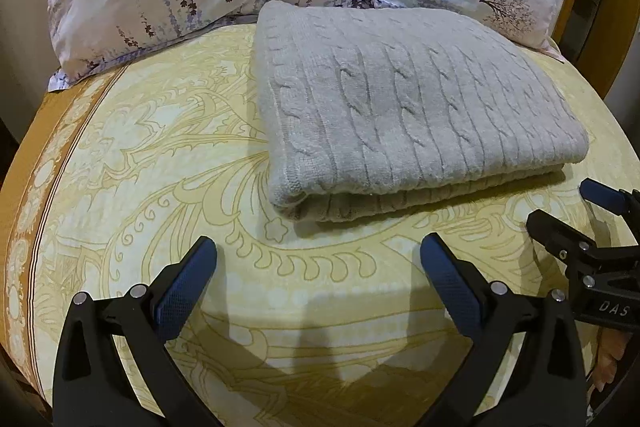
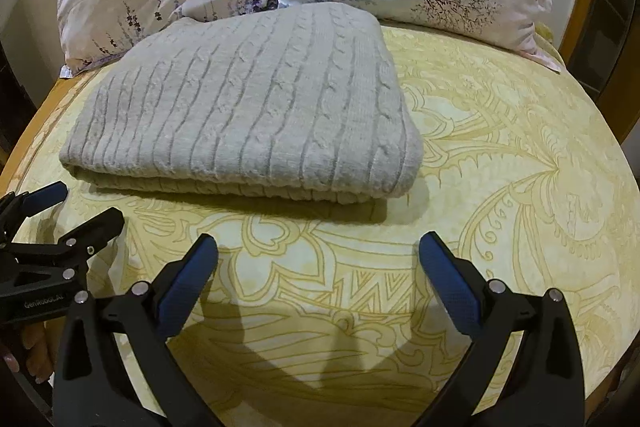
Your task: Fold small clothes
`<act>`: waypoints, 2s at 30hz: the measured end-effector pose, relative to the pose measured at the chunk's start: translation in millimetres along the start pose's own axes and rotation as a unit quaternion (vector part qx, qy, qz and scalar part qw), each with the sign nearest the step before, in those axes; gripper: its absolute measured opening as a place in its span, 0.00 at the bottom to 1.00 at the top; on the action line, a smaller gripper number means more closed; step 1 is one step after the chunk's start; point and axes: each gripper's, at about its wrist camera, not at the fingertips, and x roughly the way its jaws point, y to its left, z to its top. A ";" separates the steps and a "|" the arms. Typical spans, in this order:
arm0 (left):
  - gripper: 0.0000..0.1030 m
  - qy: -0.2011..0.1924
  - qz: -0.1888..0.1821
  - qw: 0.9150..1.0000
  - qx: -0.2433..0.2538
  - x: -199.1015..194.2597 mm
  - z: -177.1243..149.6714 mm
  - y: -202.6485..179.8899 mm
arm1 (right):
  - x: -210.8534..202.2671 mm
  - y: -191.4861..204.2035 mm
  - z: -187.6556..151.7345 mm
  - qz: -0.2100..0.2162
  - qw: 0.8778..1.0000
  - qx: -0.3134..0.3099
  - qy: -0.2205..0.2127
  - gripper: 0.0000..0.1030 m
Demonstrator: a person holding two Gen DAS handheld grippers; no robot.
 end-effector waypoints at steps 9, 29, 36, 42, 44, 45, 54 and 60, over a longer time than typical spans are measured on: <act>0.99 -0.006 0.002 1.000 -0.003 0.2 -0.5 0.1 | 2.2 2.7 -0.3 -0.008 1.000 -0.010 0.001 0.98; 0.99 -0.012 0.002 1.000 -0.001 -1.2 -2.3 -0.2 | 0.5 2.8 -5.1 -0.013 1.000 -0.006 -0.013 0.98; 0.99 -0.012 0.002 1.000 -0.001 -1.2 -2.5 -0.3 | 0.5 2.9 -5.3 -0.013 1.000 -0.006 -0.013 0.98; 0.99 -0.012 0.002 1.000 -0.001 -1.2 -2.5 -0.1 | 0.5 2.7 -5.4 -0.013 1.000 -0.006 -0.013 0.98; 0.99 -0.012 0.002 1.000 -0.001 -1.2 -2.3 0.0 | 0.5 2.8 -5.5 -0.013 1.000 -0.006 -0.013 0.98; 0.99 -0.012 0.002 1.000 0.000 -1.2 -2.3 0.0 | 0.4 2.8 -5.6 -0.013 1.000 -0.006 -0.013 0.98; 0.99 -0.013 0.002 1.000 -0.001 -1.3 -2.4 -0.2 | 0.3 3.1 -5.9 -0.013 1.000 -0.006 -0.013 0.98; 0.99 -0.013 0.002 1.000 -0.001 -1.5 -2.2 -0.3 | 0.2 3.1 -6.0 -0.013 1.000 -0.006 -0.013 0.98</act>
